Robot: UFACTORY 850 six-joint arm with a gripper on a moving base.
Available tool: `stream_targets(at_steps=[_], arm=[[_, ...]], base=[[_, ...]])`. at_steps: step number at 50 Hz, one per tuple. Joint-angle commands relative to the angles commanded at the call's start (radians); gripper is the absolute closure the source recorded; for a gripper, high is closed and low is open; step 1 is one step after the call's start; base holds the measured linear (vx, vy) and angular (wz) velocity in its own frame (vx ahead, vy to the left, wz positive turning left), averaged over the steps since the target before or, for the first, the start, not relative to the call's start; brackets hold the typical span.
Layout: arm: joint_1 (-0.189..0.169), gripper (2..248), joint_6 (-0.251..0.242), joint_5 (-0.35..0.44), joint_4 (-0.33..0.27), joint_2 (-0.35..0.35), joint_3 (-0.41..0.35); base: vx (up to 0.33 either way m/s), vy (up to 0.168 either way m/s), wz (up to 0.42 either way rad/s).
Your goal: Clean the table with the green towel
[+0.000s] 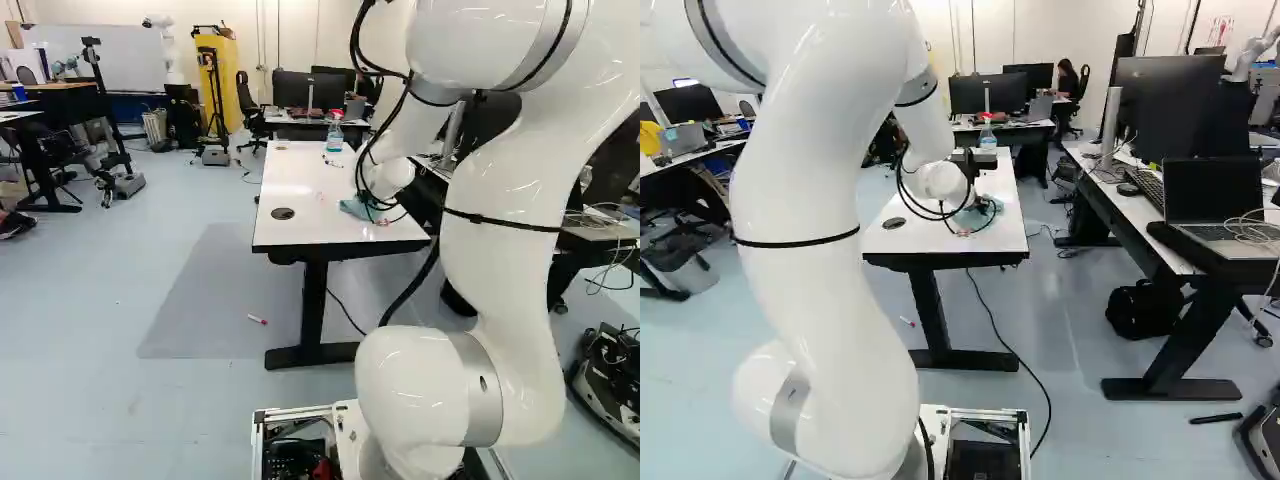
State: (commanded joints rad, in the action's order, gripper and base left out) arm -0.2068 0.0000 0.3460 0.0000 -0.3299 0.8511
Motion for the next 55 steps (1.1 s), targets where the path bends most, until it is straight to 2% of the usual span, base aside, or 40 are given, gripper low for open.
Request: stream_targets(at_steps=[15, 30, 42, 55], arm=[[-0.032, 206, 0.0, 0.0, 0.0, 0.043, -0.053], [-0.041, 206, 0.0, 0.0, 0.0, 0.108, -0.129], [-0.019, 206, 0.0, 0.0, 0.0, 0.145, -0.173], [0.022, 206, 0.0, 0.0, 0.0, 0.14, -0.167]], base=[[0.0, 0.0, 0.0], [0.0, 0.0, 0.0], [0.0, 0.0, 0.0], [0.0, 0.0, 0.0]])
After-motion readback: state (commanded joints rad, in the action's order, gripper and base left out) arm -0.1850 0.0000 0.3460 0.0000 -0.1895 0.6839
